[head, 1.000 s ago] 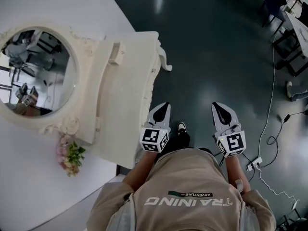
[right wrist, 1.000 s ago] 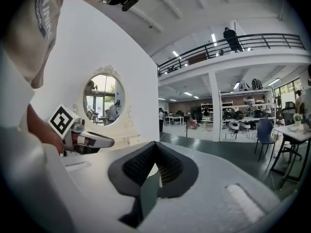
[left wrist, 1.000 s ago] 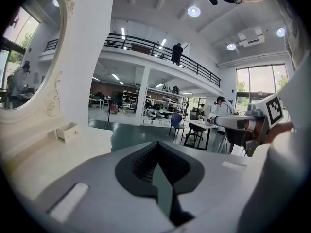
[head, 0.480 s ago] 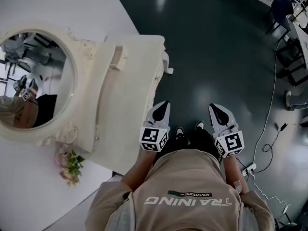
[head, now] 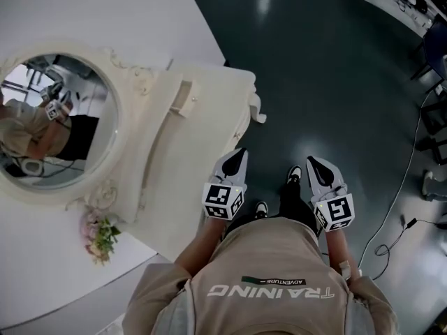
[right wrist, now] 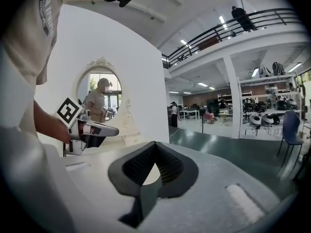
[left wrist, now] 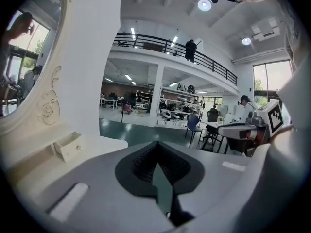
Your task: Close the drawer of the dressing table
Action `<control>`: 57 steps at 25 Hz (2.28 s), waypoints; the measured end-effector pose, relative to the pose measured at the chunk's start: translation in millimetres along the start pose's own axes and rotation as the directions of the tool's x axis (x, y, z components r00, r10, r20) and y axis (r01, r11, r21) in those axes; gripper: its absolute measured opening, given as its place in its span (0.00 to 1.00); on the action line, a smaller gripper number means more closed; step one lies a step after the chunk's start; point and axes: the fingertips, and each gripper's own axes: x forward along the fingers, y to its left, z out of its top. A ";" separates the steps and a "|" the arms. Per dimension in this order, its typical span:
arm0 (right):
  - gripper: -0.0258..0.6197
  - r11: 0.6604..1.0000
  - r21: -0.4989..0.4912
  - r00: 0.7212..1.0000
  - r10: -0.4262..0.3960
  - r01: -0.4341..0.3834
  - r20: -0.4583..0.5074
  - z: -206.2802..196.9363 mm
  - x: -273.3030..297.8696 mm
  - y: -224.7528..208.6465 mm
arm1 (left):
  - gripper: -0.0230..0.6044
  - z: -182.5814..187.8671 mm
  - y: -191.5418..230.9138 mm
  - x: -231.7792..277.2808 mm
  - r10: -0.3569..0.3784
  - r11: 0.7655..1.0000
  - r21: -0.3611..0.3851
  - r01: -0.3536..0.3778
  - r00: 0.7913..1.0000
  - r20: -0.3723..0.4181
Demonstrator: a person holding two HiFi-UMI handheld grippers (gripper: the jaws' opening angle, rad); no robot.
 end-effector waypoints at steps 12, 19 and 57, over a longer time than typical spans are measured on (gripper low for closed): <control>0.04 0.976 -0.064 0.976 0.212 -0.208 0.056 50.2 90.2 -110.6 | 0.07 72.3 8.3 107.0 0.192 0.981 -0.048 -0.189 0.978 0.084; 0.04 0.964 -0.067 0.964 0.260 -0.257 0.049 56.4 118.4 -157.0 | 0.07 82.1 5.3 136.3 0.251 0.968 -0.044 -0.249 0.967 0.040; 0.04 0.866 -0.179 0.880 0.475 -0.466 0.007 124.3 313.2 -88.9 | 0.07 55.6 214.3 135.1 0.531 0.815 -0.274 -0.511 0.847 -0.002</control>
